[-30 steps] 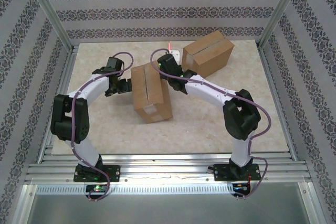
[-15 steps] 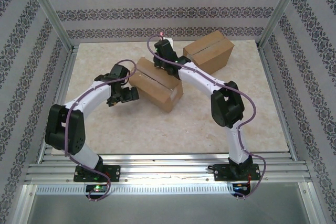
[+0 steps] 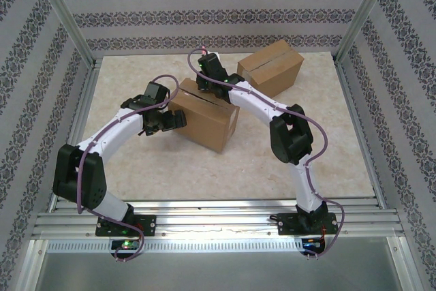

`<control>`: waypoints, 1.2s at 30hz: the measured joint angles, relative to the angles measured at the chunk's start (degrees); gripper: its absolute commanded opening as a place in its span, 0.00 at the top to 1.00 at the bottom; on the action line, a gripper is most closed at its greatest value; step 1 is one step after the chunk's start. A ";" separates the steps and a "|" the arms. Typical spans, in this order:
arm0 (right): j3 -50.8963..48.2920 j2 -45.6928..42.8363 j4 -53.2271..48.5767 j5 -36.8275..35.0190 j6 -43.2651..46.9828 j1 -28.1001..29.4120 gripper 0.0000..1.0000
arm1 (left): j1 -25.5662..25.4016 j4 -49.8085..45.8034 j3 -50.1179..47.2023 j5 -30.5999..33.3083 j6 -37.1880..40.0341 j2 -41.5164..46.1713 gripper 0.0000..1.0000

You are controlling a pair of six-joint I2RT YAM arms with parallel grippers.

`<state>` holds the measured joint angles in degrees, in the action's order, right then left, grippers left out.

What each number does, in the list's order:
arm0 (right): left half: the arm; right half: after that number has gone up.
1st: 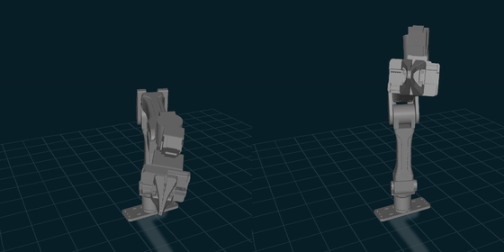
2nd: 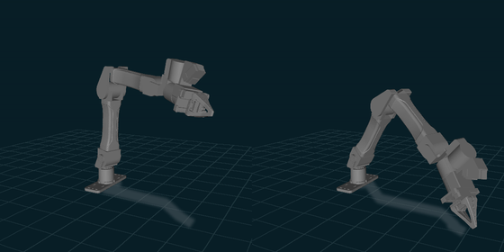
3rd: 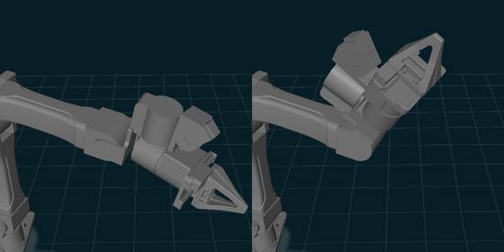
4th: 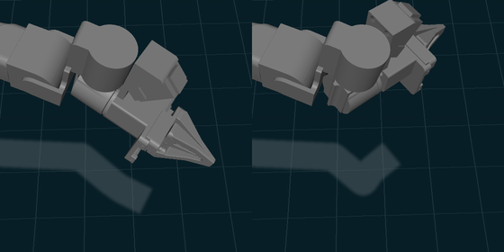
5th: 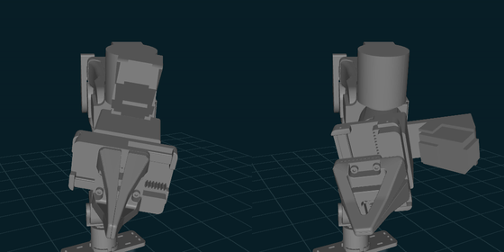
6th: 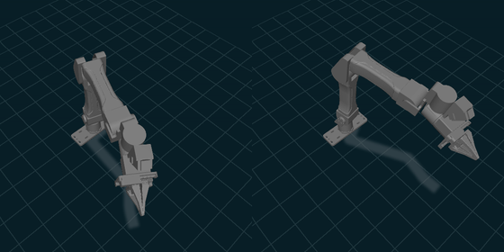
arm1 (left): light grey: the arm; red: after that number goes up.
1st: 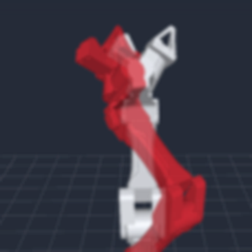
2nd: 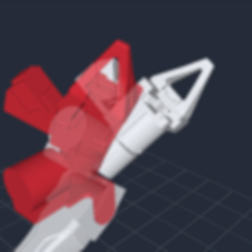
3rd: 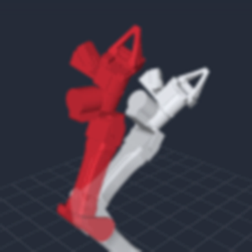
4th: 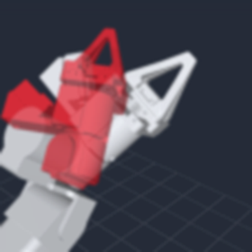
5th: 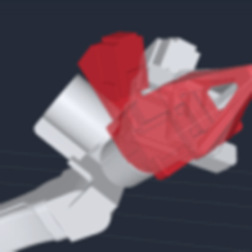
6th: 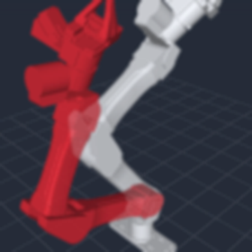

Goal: Unpack the express box

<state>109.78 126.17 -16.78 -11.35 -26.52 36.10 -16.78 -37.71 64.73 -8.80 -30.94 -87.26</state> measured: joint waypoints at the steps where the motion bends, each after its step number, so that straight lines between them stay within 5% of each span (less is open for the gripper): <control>1: 0.00 0.00 0.00 0.15 0.04 0.00 1.00 | 0.00 -0.02 0.00 0.00 0.00 0.11 0.03; 18: 0.00 -3.45 -3.45 3.54 2.34 0.00 1.00 | 0.00 -3.67 -1.55 0.39 0.02 4.04 0.00; 36: -21.75 -32.00 -1.36 14.40 1.88 0.00 1.00 | 0.00 -8.44 -2.19 1.27 0.74 13.75 0.00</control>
<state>88.03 94.17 -18.13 3.05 -24.64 36.10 -16.78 -46.15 62.54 -7.53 -30.20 -73.52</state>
